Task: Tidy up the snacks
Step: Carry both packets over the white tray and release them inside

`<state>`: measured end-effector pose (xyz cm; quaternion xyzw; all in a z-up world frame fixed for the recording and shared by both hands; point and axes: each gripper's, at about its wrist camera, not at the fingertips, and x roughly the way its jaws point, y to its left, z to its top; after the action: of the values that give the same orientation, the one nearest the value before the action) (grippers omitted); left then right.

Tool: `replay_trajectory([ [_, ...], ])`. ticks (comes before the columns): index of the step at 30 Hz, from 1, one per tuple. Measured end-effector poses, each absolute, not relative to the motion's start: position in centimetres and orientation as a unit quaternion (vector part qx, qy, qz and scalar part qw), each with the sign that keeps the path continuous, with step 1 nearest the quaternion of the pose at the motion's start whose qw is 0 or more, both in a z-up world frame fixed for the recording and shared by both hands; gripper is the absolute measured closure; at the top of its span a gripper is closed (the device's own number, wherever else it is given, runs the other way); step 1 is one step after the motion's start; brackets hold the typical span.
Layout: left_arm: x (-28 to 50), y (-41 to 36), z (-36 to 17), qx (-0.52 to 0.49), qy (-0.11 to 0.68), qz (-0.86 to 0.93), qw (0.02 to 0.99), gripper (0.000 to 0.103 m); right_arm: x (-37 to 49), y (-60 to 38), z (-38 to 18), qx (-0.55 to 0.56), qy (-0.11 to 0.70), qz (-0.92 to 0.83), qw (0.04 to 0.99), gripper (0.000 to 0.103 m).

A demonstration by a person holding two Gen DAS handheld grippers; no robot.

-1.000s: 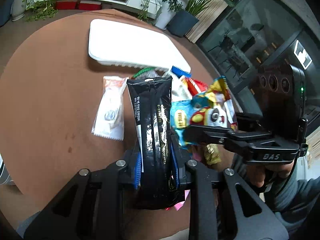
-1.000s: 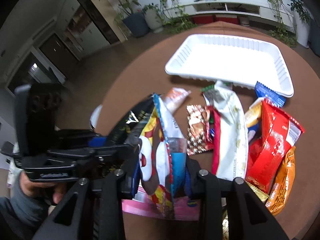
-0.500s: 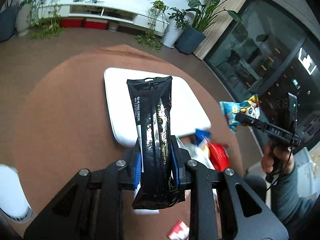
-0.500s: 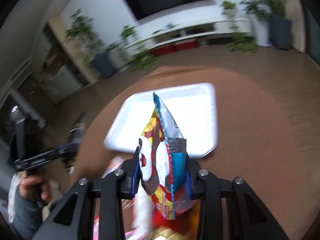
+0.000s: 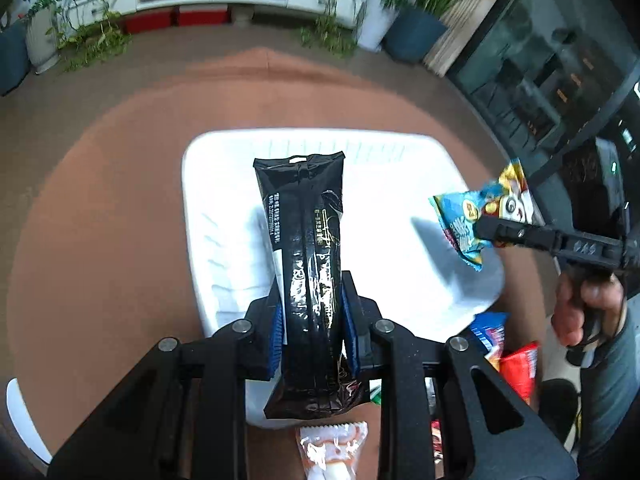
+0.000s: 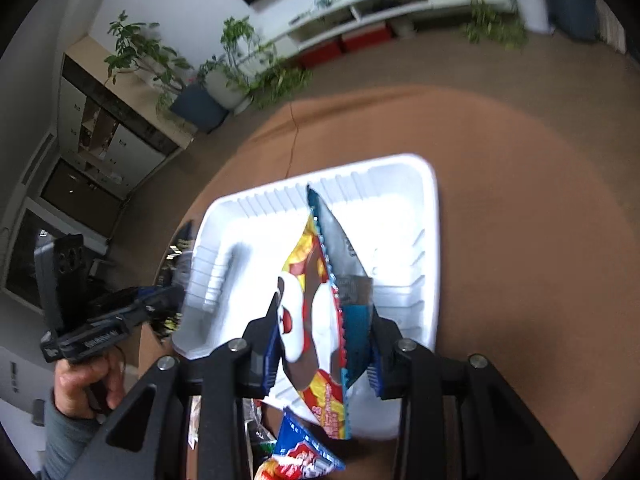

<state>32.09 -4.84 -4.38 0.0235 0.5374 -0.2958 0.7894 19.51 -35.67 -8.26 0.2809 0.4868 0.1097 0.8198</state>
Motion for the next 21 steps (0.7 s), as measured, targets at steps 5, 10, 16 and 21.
replay_trajectory([
  [5, 33.0, -6.2, -6.5, 0.031, 0.55, -0.286, 0.784, 0.081, 21.0, -35.8, -9.8, 0.277, 0.506, 0.11, 0.809, 0.066],
  [10, 33.5, -7.2, -7.4, 0.038, 0.554, -0.277, 0.784, 0.08, 22.0, -35.9, -9.8, 0.267, 0.506, 0.101, 0.814, 0.065],
  [16, 32.7, -7.4, -7.7, 0.052, 0.542, -0.274, 0.793, 0.079, 21.9, -36.3, -9.8, 0.27, 0.497, 0.095, 0.819, 0.058],
  [21, 33.2, -7.7, -7.8, 0.055, 0.542, -0.271, 0.794, 0.07, 21.5, -34.7, -9.0, 0.229, 0.499, 0.091, 0.831, 0.036],
])
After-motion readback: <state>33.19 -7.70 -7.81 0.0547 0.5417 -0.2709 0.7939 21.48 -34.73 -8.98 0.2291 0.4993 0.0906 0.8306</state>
